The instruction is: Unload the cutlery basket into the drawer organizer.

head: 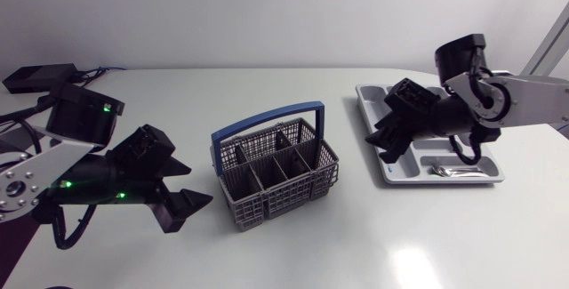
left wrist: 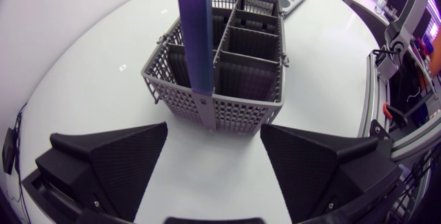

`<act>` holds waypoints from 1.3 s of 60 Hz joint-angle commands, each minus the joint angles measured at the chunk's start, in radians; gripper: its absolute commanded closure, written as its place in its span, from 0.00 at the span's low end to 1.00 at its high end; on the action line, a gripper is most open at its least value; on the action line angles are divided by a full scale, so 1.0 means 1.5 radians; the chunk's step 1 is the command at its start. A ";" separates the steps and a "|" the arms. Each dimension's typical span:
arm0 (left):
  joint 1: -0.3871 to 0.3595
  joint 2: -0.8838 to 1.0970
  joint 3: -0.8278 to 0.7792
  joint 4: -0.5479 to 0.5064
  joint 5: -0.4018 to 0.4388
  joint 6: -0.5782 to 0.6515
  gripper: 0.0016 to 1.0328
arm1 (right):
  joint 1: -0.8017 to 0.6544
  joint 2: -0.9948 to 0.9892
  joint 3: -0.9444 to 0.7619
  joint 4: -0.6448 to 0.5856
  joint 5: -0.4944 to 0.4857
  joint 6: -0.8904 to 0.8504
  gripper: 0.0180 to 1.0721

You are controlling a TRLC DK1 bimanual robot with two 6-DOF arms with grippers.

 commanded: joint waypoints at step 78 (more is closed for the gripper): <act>0.076 0.336 0.185 0.132 0.003 0.071 0.08 | 0.232 0.033 -0.029 0.041 0.093 0.197 0.47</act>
